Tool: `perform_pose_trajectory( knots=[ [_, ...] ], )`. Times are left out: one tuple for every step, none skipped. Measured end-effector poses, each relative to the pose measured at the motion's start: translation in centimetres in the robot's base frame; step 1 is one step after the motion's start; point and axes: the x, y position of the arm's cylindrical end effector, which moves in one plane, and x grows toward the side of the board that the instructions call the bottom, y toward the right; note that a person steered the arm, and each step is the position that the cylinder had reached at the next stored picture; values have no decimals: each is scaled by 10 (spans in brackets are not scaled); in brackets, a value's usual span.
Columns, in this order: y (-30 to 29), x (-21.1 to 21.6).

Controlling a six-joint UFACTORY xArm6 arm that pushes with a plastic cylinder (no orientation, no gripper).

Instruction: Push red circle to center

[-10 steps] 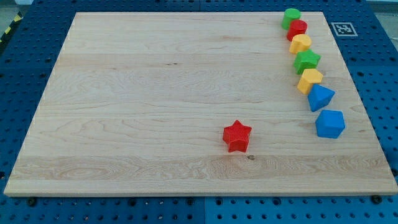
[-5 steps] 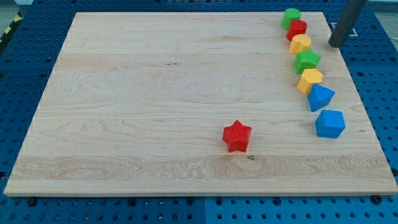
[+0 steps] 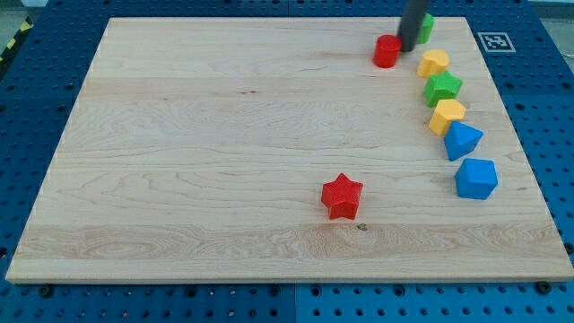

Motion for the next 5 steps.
perform_pose_trajectory(
  knots=[
    [-48,6],
    [-93,25],
    [-127,63],
    [-139,108],
    [-166,83]
  ],
)
